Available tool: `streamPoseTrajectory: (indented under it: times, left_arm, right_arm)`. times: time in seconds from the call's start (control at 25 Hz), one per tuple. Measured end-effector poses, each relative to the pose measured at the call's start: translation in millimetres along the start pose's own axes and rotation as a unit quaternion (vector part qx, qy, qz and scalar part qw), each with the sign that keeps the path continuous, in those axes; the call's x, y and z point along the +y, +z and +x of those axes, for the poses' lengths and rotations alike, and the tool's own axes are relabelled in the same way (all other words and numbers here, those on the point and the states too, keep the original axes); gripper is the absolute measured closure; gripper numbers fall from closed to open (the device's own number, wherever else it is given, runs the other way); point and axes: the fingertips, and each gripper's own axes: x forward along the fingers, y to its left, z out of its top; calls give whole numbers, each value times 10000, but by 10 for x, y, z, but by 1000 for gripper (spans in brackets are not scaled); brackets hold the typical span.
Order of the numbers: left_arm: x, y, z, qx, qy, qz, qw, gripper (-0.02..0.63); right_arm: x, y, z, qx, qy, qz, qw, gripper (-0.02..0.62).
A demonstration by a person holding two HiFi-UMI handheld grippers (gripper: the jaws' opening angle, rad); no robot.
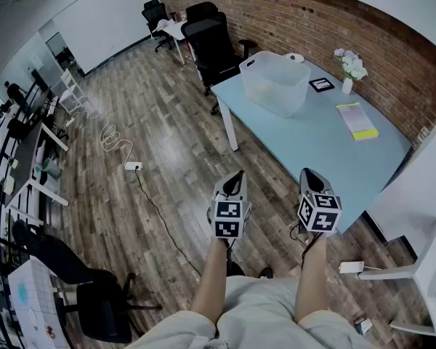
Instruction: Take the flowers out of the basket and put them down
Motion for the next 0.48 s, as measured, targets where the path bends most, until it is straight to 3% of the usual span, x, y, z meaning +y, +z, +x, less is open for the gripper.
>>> streamPoseTrajectory:
  times: [0.48]
  left_arm:
    - [54,26,-137,50,264,216,9994,589]
  right_arm:
    - [-173,80,62,-219,-146,-82,9996,596]
